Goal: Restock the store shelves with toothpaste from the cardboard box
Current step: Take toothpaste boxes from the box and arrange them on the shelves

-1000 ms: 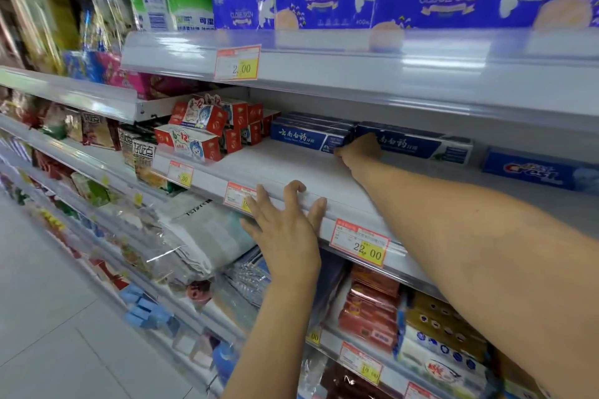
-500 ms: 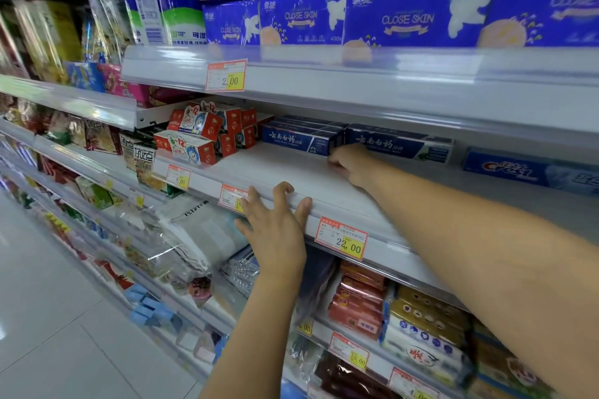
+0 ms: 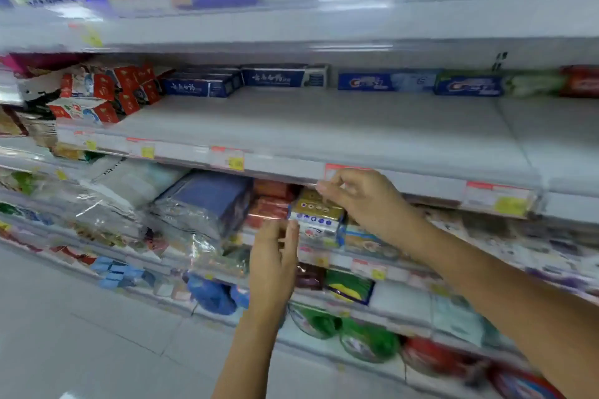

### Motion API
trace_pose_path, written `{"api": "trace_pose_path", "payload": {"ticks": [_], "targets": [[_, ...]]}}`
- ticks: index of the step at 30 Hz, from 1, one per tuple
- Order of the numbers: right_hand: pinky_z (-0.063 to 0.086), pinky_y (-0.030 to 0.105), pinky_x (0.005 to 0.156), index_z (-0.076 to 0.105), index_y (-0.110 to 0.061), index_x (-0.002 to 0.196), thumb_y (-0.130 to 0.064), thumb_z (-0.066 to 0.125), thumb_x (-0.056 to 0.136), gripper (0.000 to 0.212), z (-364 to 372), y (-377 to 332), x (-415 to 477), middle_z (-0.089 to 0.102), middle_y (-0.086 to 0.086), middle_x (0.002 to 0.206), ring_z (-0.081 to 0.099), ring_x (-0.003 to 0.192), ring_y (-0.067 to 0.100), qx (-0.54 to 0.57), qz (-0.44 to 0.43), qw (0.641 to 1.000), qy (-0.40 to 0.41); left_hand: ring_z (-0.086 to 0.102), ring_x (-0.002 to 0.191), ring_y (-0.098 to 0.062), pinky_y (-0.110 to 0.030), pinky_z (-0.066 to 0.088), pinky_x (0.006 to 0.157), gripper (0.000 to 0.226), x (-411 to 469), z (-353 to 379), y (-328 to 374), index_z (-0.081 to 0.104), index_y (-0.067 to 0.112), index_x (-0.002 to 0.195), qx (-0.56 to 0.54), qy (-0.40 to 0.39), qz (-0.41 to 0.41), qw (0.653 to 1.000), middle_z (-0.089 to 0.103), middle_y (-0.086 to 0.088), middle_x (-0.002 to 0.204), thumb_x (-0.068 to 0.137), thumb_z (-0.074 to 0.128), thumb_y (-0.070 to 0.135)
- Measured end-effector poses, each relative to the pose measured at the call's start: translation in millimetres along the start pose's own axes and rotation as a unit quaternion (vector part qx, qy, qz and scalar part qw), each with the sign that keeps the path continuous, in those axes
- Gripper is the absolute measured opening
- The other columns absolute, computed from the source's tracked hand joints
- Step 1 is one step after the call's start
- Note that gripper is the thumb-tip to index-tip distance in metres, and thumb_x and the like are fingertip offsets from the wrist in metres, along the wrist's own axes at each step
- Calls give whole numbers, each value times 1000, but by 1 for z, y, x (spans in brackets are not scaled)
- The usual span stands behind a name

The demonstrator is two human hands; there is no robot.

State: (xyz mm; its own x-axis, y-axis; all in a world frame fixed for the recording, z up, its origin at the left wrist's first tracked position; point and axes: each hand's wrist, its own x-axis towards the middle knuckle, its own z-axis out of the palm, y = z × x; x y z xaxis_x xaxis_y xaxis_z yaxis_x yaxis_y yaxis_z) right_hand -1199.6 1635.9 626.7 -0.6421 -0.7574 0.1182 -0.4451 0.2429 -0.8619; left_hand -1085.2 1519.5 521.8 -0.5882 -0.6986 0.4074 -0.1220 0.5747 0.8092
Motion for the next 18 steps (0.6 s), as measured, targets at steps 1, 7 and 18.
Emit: {"api": "trace_pose_path", "payload": {"ticks": [1, 7, 18], "targets": [[45, 33, 68, 63, -16, 72, -44, 58, 89, 33, -10, 25, -21, 66, 3, 70, 59, 65, 18, -15, 22, 1000, -4, 50, 67, -8, -23, 37, 63, 31, -24, 19, 0, 45, 33, 69, 9, -33, 6, 999, 50, 9, 70, 97, 43, 45], [50, 39, 77, 69, -6, 82, -40, 57, 91, 37, -75, 190, -172, 70, 12, 81, 66, 78, 25, -39, 214, 976, -20, 37, 54, -8, -18, 28, 52, 41, -150, 130, 35, 36, 17, 60, -49, -232, -56, 970, 36, 7, 56, 90, 54, 37], [37, 27, 61, 47, -25, 64, -40, 74, 77, 33, -181, 434, -500, 48, -8, 58, 51, 64, 16, 14, 580, 810, 90, 55, 95, -9, -27, 46, 78, 27, -359, 319, 79, 53, 24, 68, 34, -456, -115, 882, 54, 4, 97, 77, 78, 15]]}}
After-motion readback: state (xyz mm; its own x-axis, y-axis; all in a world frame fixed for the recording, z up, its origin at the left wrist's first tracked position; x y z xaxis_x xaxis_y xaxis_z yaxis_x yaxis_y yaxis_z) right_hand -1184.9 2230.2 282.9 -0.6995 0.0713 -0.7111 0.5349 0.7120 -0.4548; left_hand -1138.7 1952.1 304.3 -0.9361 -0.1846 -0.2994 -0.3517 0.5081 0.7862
